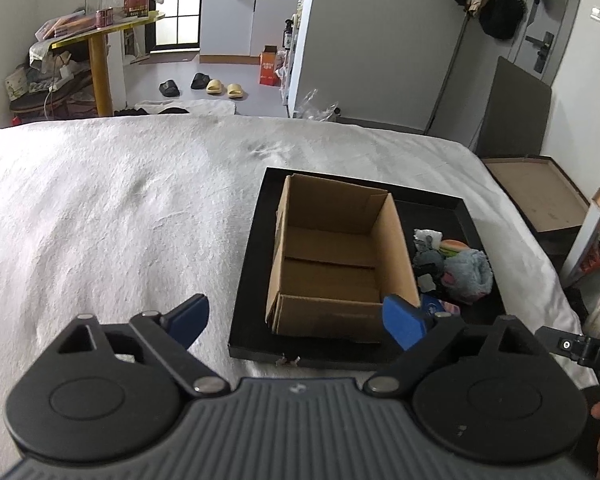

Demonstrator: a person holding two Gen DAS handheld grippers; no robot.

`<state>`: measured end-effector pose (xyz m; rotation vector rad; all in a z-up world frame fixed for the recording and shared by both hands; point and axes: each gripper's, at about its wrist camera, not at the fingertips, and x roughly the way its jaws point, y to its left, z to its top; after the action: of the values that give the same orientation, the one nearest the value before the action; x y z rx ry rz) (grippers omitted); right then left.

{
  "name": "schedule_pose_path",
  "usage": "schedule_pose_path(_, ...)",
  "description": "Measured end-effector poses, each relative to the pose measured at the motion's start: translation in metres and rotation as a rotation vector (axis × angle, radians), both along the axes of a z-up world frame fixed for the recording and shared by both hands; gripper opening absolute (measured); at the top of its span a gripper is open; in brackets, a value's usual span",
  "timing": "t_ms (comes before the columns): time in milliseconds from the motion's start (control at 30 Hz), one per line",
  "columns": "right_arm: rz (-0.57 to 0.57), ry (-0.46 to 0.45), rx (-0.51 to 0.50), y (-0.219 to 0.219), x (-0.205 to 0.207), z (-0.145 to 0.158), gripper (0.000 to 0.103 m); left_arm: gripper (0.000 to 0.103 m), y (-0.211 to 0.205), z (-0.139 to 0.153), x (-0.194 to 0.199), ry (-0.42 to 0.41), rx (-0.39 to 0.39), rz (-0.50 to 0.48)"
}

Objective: Organize soft objects
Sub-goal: 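Move the right gripper down toward the blue tissue pack while the left gripper grips the box wall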

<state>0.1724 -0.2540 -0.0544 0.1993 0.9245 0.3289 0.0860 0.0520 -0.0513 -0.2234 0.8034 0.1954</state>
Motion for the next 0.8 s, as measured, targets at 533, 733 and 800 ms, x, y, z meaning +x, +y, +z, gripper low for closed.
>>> schedule_pose_path(533, 0.096, 0.115, -0.076, 0.013, 0.059, -0.040, 0.091, 0.073, 0.012, -0.035, 0.062, 0.116, -0.022, 0.031)
schedule_pose_path(733, 0.141, 0.144, -0.151, 0.017, 0.079, -0.057, 0.091, 0.064, 0.014, -0.054, 0.084, 0.173, -0.033, 0.040)
schedule_pose_path(800, 0.161, 0.160, -0.169, 0.018, 0.087, -0.066, 0.091, 0.064, 0.014, -0.060, 0.091, 0.190, -0.031, 0.042)
